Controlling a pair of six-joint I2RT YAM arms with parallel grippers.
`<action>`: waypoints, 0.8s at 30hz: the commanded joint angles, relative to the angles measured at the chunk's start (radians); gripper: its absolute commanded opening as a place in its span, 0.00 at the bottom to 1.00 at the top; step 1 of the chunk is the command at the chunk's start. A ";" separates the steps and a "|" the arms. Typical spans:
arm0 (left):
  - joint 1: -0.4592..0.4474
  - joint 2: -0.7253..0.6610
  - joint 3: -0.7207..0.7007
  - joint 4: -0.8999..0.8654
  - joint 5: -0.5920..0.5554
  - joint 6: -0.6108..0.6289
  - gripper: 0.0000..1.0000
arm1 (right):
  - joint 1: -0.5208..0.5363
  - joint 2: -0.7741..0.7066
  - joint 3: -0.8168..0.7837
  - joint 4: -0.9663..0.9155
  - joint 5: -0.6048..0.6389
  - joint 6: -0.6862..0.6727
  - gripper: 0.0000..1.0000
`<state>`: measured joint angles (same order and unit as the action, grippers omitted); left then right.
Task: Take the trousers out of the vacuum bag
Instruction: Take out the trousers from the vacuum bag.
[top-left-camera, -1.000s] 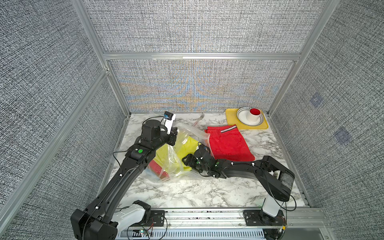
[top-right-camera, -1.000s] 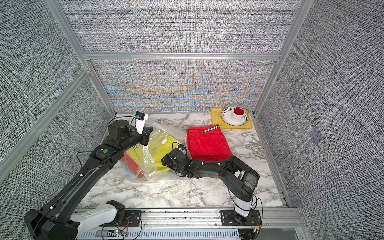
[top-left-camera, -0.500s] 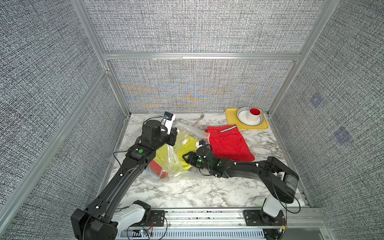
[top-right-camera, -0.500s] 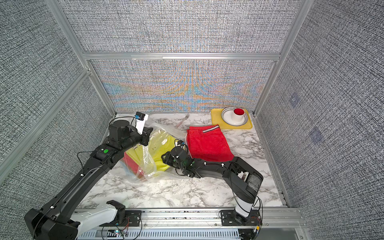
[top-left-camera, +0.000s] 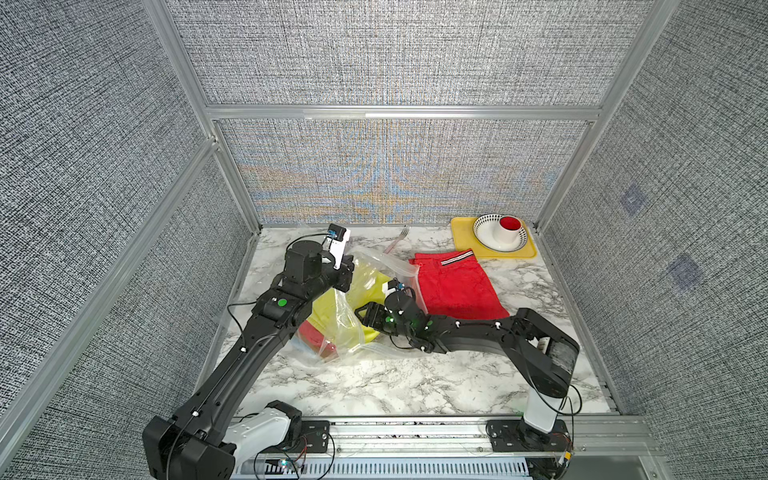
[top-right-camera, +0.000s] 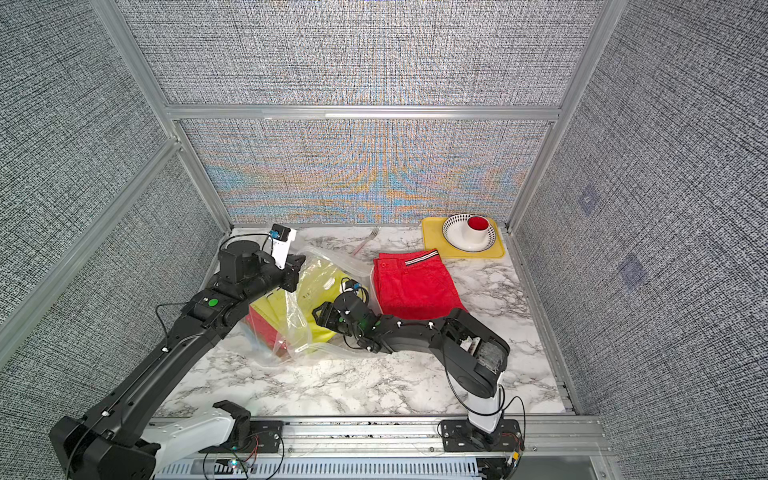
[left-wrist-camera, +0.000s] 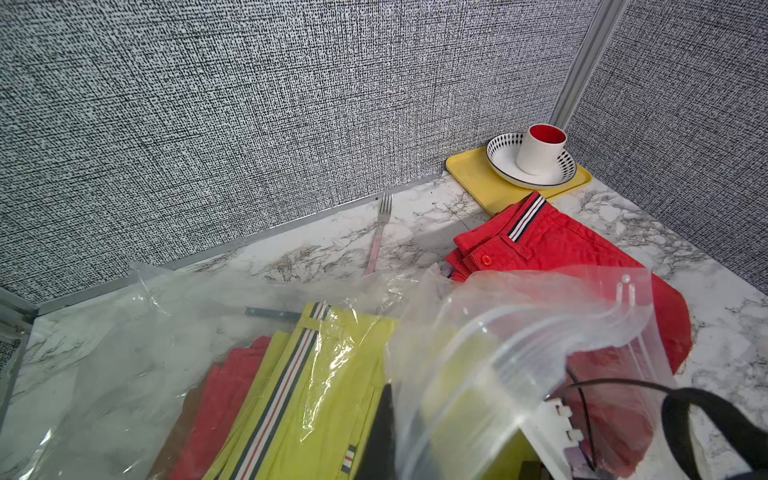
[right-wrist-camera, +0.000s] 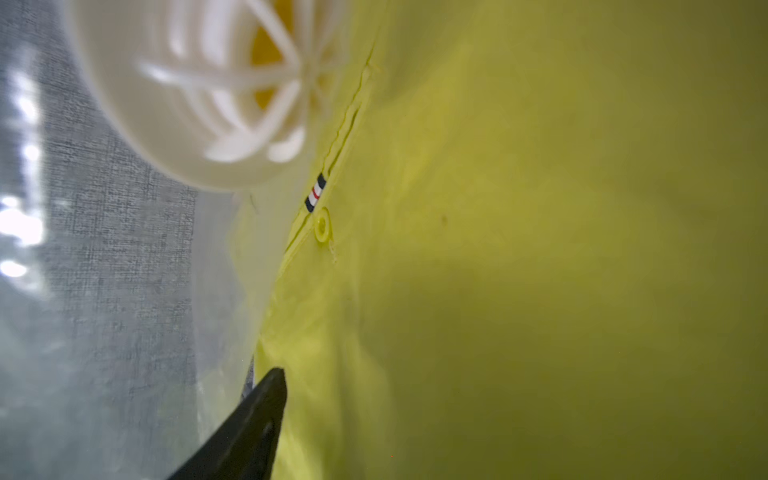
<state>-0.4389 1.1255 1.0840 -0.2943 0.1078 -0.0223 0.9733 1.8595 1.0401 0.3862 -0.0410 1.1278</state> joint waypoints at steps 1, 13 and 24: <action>0.001 -0.003 -0.001 0.032 -0.011 0.008 0.00 | 0.013 0.007 0.013 0.069 -0.044 0.017 0.67; 0.000 0.002 -0.005 0.035 -0.028 0.009 0.00 | 0.022 -0.092 0.015 -0.026 0.057 -0.067 0.26; 0.000 0.007 -0.009 0.040 -0.054 -0.001 0.00 | 0.024 -0.189 0.029 -0.176 0.175 -0.197 0.09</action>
<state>-0.4389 1.1305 1.0763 -0.2867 0.0742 -0.0227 0.9985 1.6855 1.0534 0.2031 0.0669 1.0012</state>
